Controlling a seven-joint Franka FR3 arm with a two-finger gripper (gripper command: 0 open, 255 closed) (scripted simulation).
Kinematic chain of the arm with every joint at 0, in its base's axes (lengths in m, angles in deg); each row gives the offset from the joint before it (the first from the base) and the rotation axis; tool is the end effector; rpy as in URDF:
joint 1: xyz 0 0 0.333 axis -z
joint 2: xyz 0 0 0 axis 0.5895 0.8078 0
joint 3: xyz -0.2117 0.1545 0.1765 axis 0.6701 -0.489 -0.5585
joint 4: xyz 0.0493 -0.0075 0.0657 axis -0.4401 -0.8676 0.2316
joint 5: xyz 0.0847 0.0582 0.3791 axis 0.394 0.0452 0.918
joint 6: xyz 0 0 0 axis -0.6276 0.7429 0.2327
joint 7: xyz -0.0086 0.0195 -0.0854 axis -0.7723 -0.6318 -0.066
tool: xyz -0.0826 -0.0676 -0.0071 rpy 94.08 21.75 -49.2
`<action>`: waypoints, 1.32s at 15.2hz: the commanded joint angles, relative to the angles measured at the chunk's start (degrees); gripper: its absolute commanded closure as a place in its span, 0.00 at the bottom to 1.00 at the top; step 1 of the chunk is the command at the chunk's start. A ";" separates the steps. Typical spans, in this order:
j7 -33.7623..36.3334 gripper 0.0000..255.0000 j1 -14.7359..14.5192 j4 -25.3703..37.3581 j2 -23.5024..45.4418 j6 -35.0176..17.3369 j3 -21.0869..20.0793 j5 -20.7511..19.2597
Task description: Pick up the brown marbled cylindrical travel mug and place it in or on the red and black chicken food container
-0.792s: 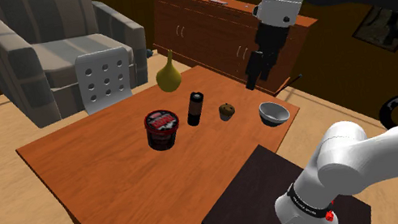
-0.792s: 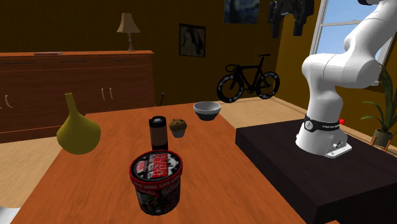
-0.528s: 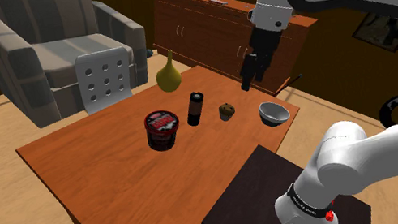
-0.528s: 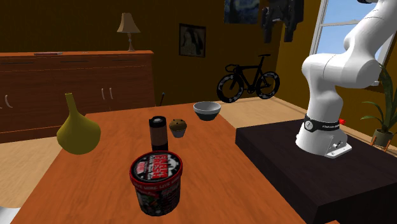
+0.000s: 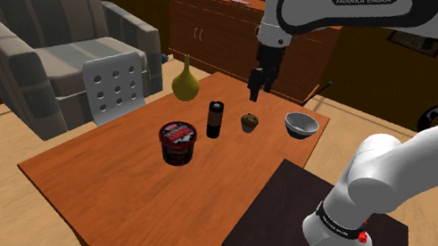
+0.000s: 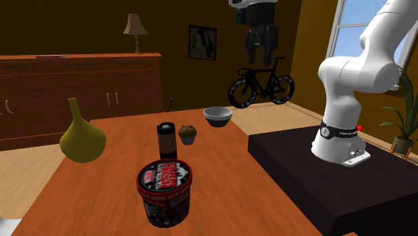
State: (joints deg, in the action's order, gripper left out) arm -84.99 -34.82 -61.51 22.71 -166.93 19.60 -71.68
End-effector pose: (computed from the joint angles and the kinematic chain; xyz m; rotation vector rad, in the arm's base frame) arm 0.3704 -0.0332 0.5292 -3.1058 0.0212 0.0618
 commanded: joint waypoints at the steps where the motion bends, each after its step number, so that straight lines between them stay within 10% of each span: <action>1: -1.65 0.00 0.44 -0.33 3.29 -3.79 1.22 -0.68; 20: -17.02 0.00 4.07 18.28 41.88 -24.35 8.93 2.71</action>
State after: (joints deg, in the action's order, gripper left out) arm -100.94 -31.16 -45.09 62.33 -190.84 28.28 -69.52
